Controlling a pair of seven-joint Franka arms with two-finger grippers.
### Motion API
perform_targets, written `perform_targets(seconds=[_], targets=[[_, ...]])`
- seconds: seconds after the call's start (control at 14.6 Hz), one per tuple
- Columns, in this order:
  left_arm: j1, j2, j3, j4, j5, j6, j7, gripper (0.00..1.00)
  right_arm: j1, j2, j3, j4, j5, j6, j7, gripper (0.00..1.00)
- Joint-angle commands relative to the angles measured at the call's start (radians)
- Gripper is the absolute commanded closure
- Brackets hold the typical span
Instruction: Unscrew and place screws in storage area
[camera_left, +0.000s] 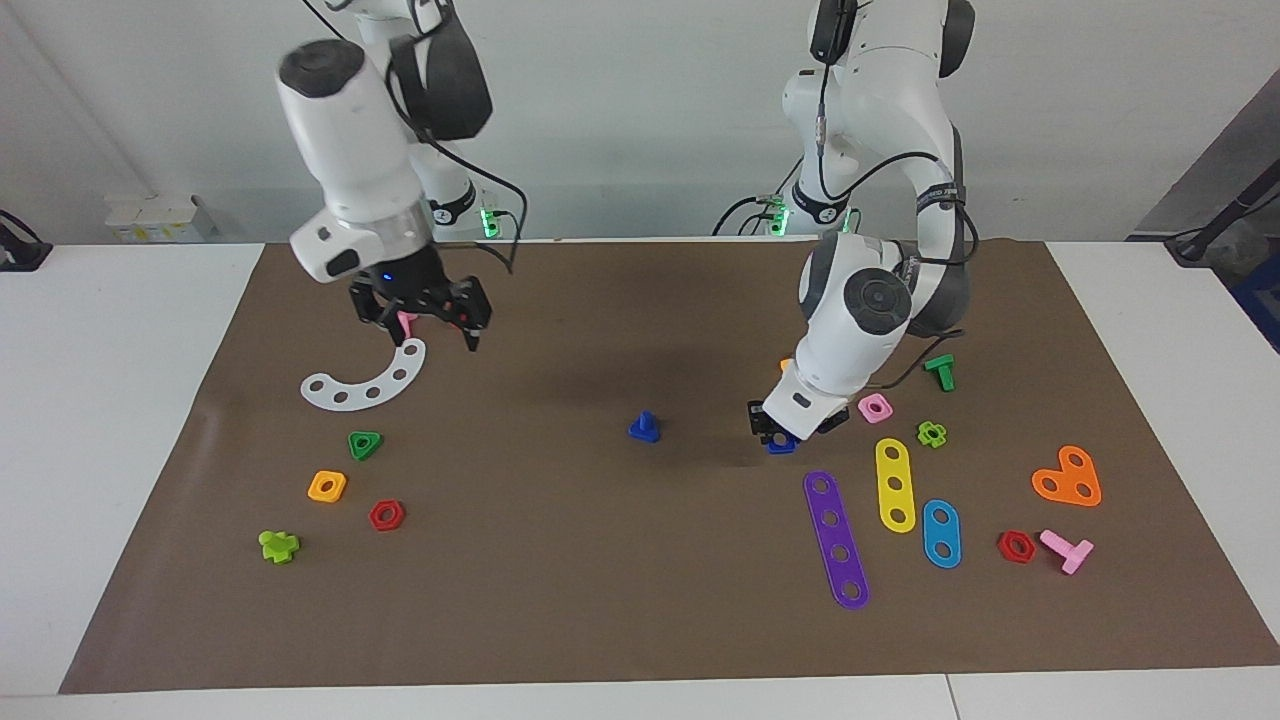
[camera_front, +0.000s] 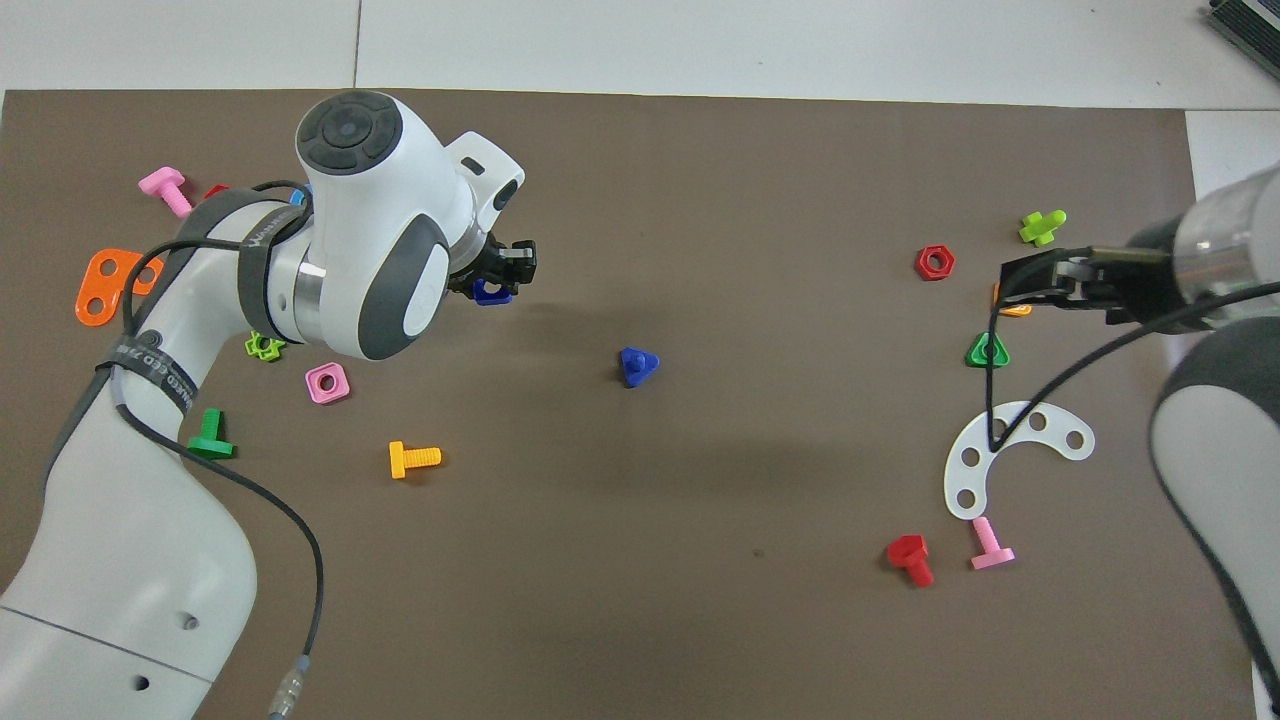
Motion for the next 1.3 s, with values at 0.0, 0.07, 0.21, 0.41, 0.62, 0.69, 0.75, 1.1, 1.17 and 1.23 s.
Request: perform_targets(seconds=[0.0, 0.07, 0.21, 0.41, 0.62, 0.69, 0.75, 1.1, 1.17, 1.23], targets=[[0.027, -0.103, -0.004, -0.168, -0.023, 0.051, 0.098, 0.59, 0.08, 0.113, 0.001, 0.017, -0.009, 0.142, 0.12, 0.0], [0.029, -0.115, -0.004, -0.21, -0.023, 0.088, 0.115, 0.59, 0.109, 0.142, 0.001, 0.02, -0.009, 0.182, 0.154, 0.0], [0.032, -0.137, -0.003, -0.283, -0.023, 0.157, 0.154, 0.59, 0.167, 0.199, -0.001, 0.029, -0.014, 0.225, 0.22, 0.0], [0.042, -0.154, -0.001, -0.337, -0.023, 0.191, 0.207, 0.58, 0.238, 0.261, -0.002, 0.032, -0.021, 0.285, 0.266, 0.0], [0.062, -0.16, -0.001, -0.354, -0.023, 0.197, 0.247, 0.54, 0.272, 0.325, -0.001, 0.029, -0.122, 0.328, 0.327, 0.01], [0.065, -0.16, -0.001, -0.354, -0.023, 0.198, 0.247, 0.51, 0.273, 0.339, -0.001, 0.03, -0.132, 0.331, 0.329, 0.04], [0.071, -0.16, -0.001, -0.354, -0.023, 0.2, 0.249, 0.45, 0.286, 0.35, -0.001, 0.029, -0.132, 0.343, 0.329, 0.08], [0.081, -0.161, 0.005, -0.339, -0.023, 0.223, 0.264, 0.0, 0.307, 0.376, 0.001, 0.017, -0.132, 0.371, 0.321, 0.36], [0.091, -0.175, 0.005, -0.327, -0.023, 0.215, 0.26, 0.0, 0.309, 0.379, 0.001, 0.015, -0.132, 0.368, 0.318, 0.4], [0.101, -0.19, 0.005, -0.315, -0.023, 0.205, 0.254, 0.0, 0.309, 0.379, 0.001, 0.017, -0.132, 0.36, 0.317, 0.41]])
